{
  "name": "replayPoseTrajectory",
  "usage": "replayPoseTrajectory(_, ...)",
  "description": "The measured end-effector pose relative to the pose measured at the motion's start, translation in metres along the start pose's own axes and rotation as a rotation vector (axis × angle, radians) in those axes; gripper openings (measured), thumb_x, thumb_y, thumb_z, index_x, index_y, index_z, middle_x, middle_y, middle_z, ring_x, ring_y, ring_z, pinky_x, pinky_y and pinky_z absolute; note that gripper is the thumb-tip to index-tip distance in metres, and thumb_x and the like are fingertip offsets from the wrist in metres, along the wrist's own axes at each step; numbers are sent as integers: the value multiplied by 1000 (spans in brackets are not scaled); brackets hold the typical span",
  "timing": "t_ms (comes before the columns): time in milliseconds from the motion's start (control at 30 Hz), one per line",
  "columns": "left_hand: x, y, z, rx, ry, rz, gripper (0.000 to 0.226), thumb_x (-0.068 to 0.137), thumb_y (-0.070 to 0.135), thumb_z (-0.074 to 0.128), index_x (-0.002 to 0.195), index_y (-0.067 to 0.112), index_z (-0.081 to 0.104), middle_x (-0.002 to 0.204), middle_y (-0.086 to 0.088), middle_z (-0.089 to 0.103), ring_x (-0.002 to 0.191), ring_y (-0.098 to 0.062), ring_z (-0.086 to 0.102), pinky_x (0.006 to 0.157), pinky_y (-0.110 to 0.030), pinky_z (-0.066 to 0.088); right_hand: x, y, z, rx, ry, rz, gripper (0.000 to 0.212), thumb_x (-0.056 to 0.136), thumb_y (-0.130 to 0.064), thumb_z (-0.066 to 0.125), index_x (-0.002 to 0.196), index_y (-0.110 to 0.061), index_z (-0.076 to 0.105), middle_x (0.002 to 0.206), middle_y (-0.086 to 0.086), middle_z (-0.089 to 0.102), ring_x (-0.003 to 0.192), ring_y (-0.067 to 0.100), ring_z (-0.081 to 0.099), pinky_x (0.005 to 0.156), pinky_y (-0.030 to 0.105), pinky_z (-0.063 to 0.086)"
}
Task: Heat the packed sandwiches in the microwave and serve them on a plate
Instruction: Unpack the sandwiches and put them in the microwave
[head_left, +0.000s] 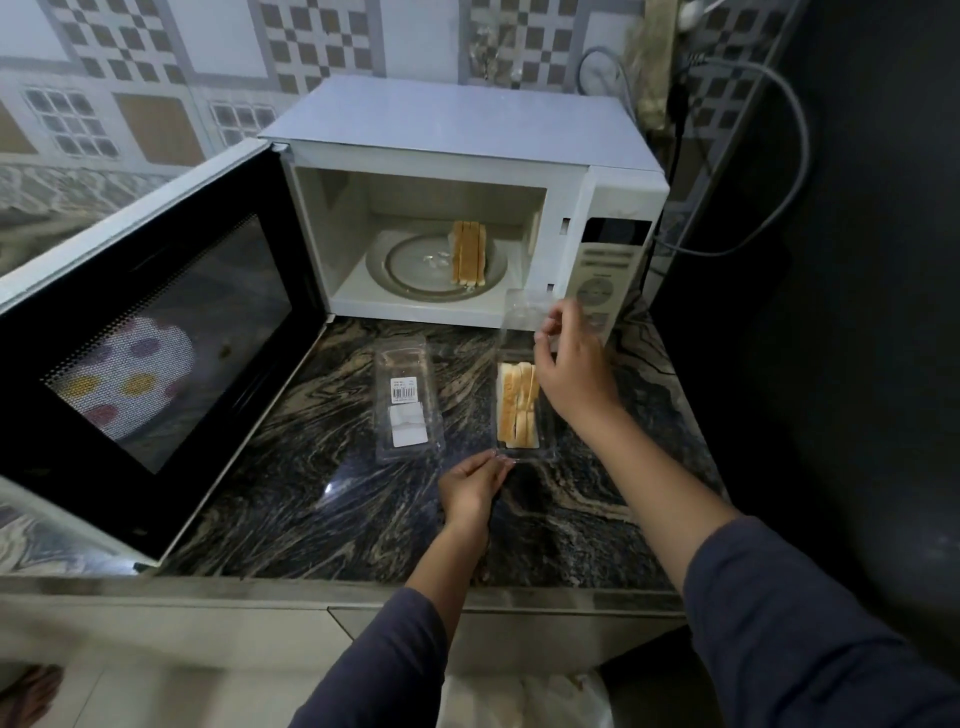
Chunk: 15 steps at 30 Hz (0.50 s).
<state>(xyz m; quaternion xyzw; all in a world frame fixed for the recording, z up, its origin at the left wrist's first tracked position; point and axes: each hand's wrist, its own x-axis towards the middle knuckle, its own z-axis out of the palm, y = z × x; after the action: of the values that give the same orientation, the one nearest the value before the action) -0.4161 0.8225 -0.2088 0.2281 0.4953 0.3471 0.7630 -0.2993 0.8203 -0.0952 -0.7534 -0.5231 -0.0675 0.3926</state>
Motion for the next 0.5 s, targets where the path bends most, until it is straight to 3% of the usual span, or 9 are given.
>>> replayPoseTrajectory(100,-1,-2,0,-11,2,14,20,83,-10,59,102,-11,61,85,-20,65,75,-22,65,75,-23,58,2,4,16,-65,-151,111,16,91,-14,47,104,-5,45,100,10,51,92,24,51,67,30,37)
replayPoseTrajectory(200,-3,-1,1,-46,0,-8,17,85,-10,57,101,-8,61,83,-17,64,77,-21,64,88,-29,52,11,5,32,-121,-336,336,45,91,-26,52,128,-2,41,128,17,48,116,32,48,88,37,43)
replayPoseTrajectory(300,-3,0,2,-61,-1,-25,15,85,-10,55,99,-7,60,81,-17,64,76,-21,64,77,-24,57,19,7,46,-76,-488,543,69,88,-43,56,139,-2,36,143,18,40,130,33,42,105,36,38)
replayPoseTrajectory(400,-2,3,3,-77,3,-31,13,85,-11,55,96,-6,59,79,-17,64,74,-22,64,64,-16,56,20,6,57,55,-635,692,67,88,-50,53,139,-9,41,149,10,37,134,28,39,111,34,33)
replayPoseTrajectory(500,-1,2,2,-75,1,-41,12,84,-11,56,93,-4,60,80,-17,64,75,-22,64,63,-16,56,18,7,64,74,-683,756,60,94,-46,44,141,-10,36,151,12,31,136,30,35,112,34,30)
